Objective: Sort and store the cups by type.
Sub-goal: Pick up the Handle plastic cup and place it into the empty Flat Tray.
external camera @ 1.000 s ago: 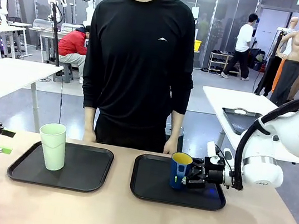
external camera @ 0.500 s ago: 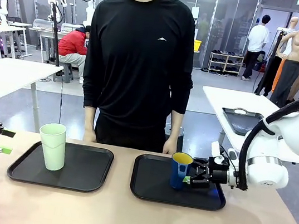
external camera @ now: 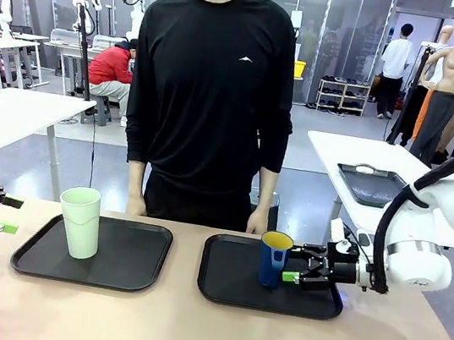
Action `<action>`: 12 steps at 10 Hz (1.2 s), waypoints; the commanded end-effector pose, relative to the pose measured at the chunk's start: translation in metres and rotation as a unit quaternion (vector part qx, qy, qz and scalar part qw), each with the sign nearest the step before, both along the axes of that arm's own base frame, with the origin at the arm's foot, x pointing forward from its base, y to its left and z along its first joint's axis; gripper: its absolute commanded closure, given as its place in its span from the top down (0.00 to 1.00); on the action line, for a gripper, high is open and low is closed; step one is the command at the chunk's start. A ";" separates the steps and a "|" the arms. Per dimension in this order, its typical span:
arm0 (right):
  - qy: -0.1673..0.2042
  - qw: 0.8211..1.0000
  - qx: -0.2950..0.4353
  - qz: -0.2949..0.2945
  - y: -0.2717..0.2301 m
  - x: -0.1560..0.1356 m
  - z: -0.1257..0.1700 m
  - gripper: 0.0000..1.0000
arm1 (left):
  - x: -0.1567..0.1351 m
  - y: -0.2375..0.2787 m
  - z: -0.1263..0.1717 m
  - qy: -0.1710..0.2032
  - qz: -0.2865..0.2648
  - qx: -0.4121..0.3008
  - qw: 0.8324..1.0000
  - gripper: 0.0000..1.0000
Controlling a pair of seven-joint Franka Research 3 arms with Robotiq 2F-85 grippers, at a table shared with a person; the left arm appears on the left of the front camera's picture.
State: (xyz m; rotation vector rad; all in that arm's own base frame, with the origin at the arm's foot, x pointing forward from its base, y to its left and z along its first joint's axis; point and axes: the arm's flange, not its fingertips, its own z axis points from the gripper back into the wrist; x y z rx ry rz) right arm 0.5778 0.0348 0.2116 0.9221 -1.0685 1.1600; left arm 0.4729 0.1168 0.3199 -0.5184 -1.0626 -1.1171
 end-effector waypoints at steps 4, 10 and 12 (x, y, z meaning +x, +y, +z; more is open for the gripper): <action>0.030 0.998 -0.046 -0.023 -0.045 -0.028 0.029 1.00 | 0.002 0.000 -0.001 -0.008 -0.002 -0.005 1.000 1.00; 0.024 0.988 -0.140 -0.061 -0.068 -0.064 0.073 1.00 | 0.002 0.000 -0.001 -0.008 -0.002 -0.005 1.000 1.00; 0.011 0.991 -0.121 -0.054 -0.077 -0.057 0.067 1.00 | 0.002 0.000 -0.001 -0.008 -0.002 -0.005 1.000 1.00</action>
